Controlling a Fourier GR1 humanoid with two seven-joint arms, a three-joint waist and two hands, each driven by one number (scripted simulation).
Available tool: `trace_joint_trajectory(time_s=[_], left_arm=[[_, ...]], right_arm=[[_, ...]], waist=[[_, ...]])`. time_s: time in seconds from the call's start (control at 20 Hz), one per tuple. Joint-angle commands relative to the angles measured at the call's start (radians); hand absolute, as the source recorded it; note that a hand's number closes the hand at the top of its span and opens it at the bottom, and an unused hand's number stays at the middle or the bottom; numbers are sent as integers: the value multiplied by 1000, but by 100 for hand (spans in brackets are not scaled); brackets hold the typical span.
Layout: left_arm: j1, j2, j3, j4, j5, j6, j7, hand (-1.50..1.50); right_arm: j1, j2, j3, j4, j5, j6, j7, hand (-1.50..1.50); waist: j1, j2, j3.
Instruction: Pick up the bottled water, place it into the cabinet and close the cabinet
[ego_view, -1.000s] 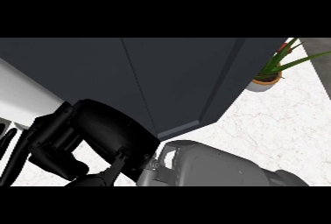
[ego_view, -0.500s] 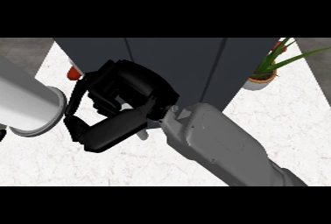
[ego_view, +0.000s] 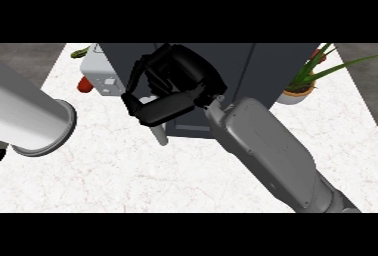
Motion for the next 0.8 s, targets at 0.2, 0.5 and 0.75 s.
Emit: trace_joint_trajectory(time_s=[0.2,0.5,0.75], left_arm=[[-19,-3,17,-27,29,-14,42,-150],[-51,-19,-15,-51,-10,22,68,-150],[-43,-24,-12,-27,6,-5,74,-150]], right_arm=[[-79,-63,-141,162,55,-45,-51,150],[-95,-71,-137,188,103,-64,-88,-150],[-63,-87,-147,169,95,-42,-111,-150]], waist=[[3,17,3],[-2,21,3],[-7,16,3]])
